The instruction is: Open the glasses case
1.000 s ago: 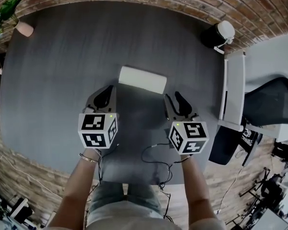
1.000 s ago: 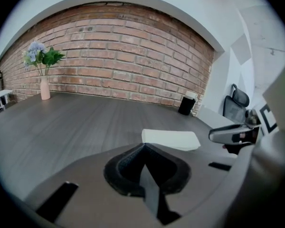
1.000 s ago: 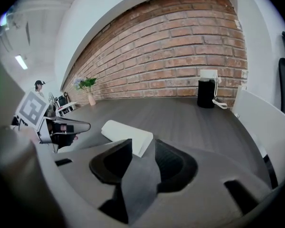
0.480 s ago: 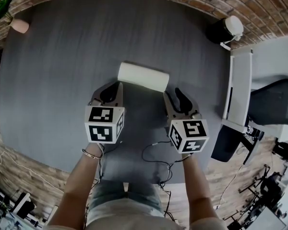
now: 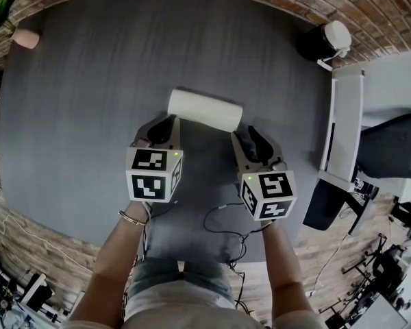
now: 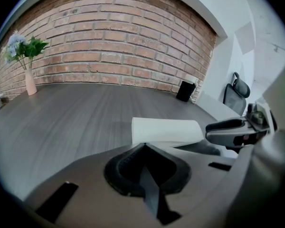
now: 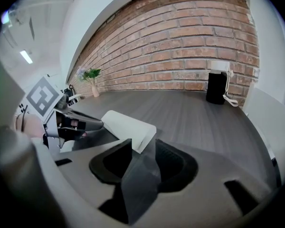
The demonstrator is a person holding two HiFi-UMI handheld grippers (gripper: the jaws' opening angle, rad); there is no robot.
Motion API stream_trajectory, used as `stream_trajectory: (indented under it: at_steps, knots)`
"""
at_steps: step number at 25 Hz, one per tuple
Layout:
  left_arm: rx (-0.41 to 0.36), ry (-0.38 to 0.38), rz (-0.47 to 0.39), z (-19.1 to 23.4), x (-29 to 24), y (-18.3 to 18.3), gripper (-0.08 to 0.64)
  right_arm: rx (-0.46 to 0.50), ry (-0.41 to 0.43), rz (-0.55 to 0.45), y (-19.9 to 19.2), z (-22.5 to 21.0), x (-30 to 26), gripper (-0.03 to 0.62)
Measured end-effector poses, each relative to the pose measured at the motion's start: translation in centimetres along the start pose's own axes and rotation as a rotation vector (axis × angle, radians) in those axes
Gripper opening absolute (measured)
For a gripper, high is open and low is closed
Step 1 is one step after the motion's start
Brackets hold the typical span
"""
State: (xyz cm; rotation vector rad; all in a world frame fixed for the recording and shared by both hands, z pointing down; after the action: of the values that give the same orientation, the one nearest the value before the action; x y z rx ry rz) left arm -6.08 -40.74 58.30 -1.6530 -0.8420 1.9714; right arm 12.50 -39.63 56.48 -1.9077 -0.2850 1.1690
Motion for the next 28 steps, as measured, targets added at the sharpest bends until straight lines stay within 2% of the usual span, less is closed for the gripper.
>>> stream_trajectory:
  at_steps: [8,18,28]
  knots:
    - [0.032,-0.007,0.032,0.0,-0.2,0.1,-0.002,0.06,0.035,0.047,-0.6,0.8,-0.9,0.158]
    - [0.032,-0.02,0.044,0.1,-0.1,0.1,-0.002,0.153,0.014,0.094,-0.6,1.1,-1.8,0.158]
    - [0.031,-0.03,0.045,0.2,-0.2,0.1,-0.002,0.178,-0.003,0.079,0.0,1.3,-1.9,0.161]
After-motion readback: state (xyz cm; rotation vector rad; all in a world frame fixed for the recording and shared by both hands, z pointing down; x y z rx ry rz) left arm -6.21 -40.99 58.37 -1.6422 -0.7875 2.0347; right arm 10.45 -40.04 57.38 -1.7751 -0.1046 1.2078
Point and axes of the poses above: the fingertips, and each gripper's own axes: x backward along the fingers, z to its left, y out of its top, the point moved 5 cm from there along x, backward along the fingers, and after that the axes turned 7 degrees about y, right-handed, at the moved point
